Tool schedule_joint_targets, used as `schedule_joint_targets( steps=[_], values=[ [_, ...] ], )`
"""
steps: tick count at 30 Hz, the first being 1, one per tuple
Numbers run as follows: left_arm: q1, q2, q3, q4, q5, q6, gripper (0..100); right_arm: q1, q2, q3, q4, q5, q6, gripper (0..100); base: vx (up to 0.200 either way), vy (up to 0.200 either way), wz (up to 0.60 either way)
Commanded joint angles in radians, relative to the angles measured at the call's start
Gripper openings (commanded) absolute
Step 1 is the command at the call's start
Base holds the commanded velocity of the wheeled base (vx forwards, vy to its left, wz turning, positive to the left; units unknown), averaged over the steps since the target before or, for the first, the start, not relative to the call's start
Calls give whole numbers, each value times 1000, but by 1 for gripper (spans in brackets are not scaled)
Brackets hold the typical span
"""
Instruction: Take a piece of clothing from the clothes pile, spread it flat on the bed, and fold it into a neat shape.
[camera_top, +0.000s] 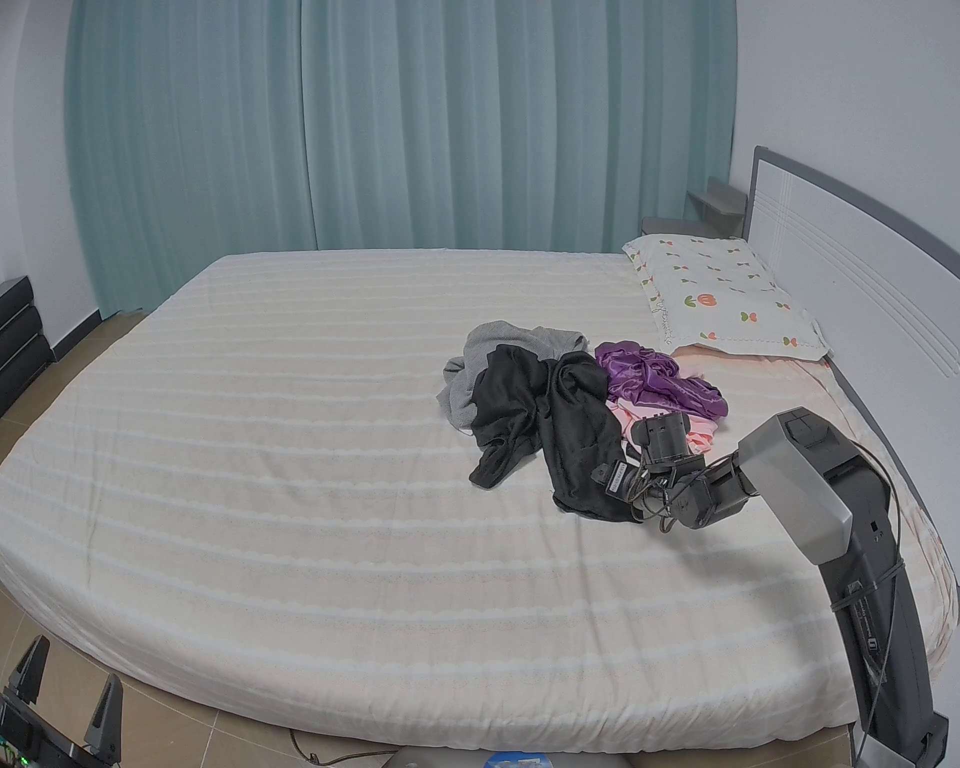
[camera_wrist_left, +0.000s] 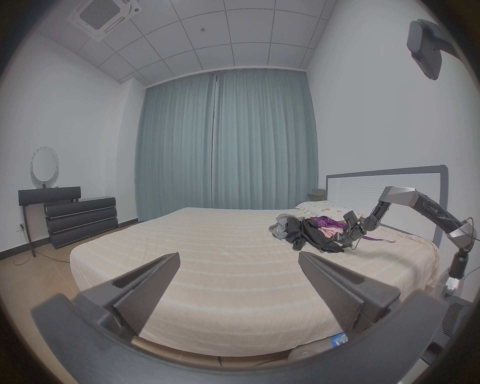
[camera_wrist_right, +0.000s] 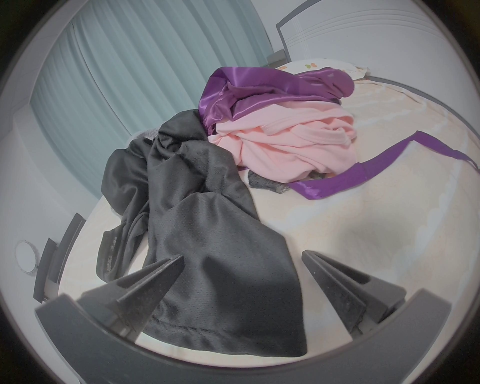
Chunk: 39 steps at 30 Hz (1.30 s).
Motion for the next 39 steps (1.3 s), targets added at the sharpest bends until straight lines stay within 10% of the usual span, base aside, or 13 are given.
schedule_joint_targets(
  steps=[1, 2, 3, 16, 24, 39],
  values=[
    [0, -12, 18, 0, 0, -1, 100, 4, 11, -26, 5, 14, 1, 100, 0, 0, 0],
    [0, -12, 18, 0, 0, -1, 100, 4, 11, -28, 7, 22, 1, 100, 0, 0, 0],
    [0, -12, 18, 0, 0, -1, 100, 4, 11, -29, 9, 34, 1, 0, 0, 0, 0],
    [0, -12, 18, 0, 0, -1, 100, 6, -18, -2, 28, 79, 81, 0, 0, 0, 0],
    [0, -12, 18, 0, 0, -1, 100, 13, -376, 393, -65, 183, 262, 0, 0, 0, 0],
    [0, -12, 18, 0, 0, 4, 100, 127, -805, 977, -465, 215, 272, 0, 0, 0, 0]
  ],
)
